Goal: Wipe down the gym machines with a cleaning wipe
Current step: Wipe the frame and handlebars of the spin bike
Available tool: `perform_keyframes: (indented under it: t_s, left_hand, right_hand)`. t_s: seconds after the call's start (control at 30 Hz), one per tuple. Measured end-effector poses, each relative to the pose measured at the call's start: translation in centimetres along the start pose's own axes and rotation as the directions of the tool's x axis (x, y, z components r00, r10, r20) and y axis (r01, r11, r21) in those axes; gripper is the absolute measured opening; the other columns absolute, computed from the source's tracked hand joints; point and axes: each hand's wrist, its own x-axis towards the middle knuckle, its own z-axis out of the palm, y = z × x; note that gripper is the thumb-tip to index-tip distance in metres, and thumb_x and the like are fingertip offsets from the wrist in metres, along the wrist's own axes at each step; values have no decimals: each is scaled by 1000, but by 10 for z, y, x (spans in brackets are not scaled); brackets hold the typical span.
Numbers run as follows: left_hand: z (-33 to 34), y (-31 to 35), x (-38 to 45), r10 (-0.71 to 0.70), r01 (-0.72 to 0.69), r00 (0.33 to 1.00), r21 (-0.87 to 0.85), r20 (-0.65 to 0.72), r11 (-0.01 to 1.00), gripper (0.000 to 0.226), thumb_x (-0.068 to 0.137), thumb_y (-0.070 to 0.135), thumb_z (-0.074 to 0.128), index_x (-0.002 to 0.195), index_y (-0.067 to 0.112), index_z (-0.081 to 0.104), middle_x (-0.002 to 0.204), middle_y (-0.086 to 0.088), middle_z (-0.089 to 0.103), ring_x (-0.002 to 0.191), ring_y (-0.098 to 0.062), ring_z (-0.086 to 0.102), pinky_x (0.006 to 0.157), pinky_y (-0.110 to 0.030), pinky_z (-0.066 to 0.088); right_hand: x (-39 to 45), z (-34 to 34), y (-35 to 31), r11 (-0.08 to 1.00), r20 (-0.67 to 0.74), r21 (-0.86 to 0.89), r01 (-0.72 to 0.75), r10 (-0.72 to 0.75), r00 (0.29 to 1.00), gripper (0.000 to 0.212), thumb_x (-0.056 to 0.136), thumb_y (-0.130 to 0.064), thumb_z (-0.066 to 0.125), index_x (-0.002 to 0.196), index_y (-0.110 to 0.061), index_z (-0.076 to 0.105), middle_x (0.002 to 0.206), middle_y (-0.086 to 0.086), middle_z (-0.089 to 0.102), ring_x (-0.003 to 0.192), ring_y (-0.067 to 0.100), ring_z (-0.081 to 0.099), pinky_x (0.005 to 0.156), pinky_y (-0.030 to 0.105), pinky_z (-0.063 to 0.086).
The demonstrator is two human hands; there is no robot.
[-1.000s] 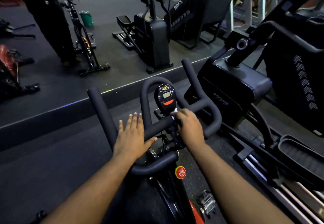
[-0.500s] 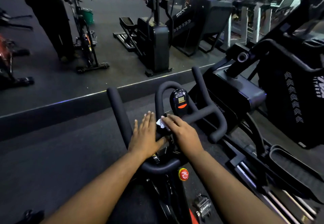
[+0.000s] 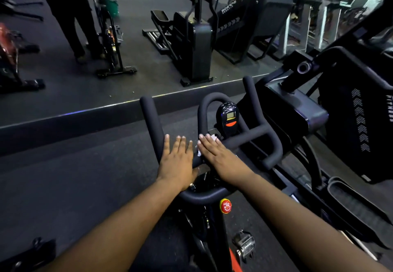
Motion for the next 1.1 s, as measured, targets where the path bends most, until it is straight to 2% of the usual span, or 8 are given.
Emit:
perform_keyframes:
  t_s: [0.23, 0.43, 0.5, 0.57, 0.63, 0.77, 0.87, 1.1]
  left_hand:
    - [-2, -1, -3, 5, -6, 1000, -27, -30, 1000, 84, 93, 72, 34, 160, 22, 24, 166, -6, 27, 155, -22, 21, 119, -60, -17]
    - [5, -8, 1, -6, -50, 987, -338, -162, 940, 103, 81, 90, 26, 160, 24, 24, 160, 4, 39, 148, -12, 36, 125, -53, -10]
    - [-5, -10, 1, -75, -45, 988, -709, -136, 704, 102, 80, 91, 33, 154, 22, 38, 151, 1, 51, 139, -12, 46, 126, -43, 14]
    - [-19, -9, 1, -109, -34, 991, -939, -76, 342, 55, 93, 61, 58, 130, 20, 62, 124, 0, 67, 113, -4, 59, 106, -31, 44]
    - [-32, -4, -1, -112, -27, 993, -992, -41, 120, 11, 100, 22, 63, 105, 16, 71, 97, 0, 71, 89, -3, 61, 84, -25, 51]
    - [-42, 6, 1, -222, 7, 974, -990, 38, -140, 11, 99, 6, 61, 102, 3, 71, 91, -6, 75, 86, -15, 69, 80, -24, 55]
    - [-48, 3, 5, -295, -5, 955, -997, 18, -79, 13, 96, -4, 61, 102, 0, 72, 90, -3, 76, 83, -8, 68, 78, -19, 54]
    - [-59, -3, 10, -293, 21, 956, -999, 13, 24, 13, 98, 8, 62, 89, 5, 71, 74, 4, 66, 69, -8, 57, 66, -25, 48]
  right_hand:
    - [-8, -2, -6, 993, -125, 5, 116, -114, 986, 52, 87, -14, 42, 133, -7, 65, 141, 12, 61, 132, 28, 56, 96, 36, 56]
    - [-8, -39, 8, 978, -236, 182, 101, -57, 970, 48, 88, -16, 65, 136, -18, 61, 146, 1, 57, 126, 18, 60, 100, 28, 50]
    - [0, -52, 2, 974, -321, 217, 62, 11, 947, 43, 88, -14, 67, 131, -15, 63, 144, 3, 58, 126, 19, 60, 101, 27, 47]
    - [3, -56, -10, 971, -406, 225, 80, 19, 914, 34, 91, -16, 63, 124, -11, 65, 139, 6, 61, 123, 19, 60, 101, 25, 45]
    - [2, -53, -18, 962, -461, 254, 99, 30, 887, 30, 94, -19, 59, 122, -10, 64, 137, 6, 61, 122, 17, 59, 101, 27, 47]
    - [1, -48, -15, 850, -445, 520, 81, 188, 876, 53, 88, -32, 76, 133, -12, 56, 142, -1, 53, 131, 9, 52, 106, 28, 46]
    - [-1, -48, -8, 656, -276, 754, -47, 381, 882, 89, 78, -48, 83, 151, -17, 41, 142, -11, 49, 133, -3, 46, 111, 18, 37]
    - [5, -60, -6, 355, -106, 930, -93, 503, 858, 12, 91, -31, 73, 86, -20, 73, 74, -9, 71, 67, 4, 60, 67, 31, 49]
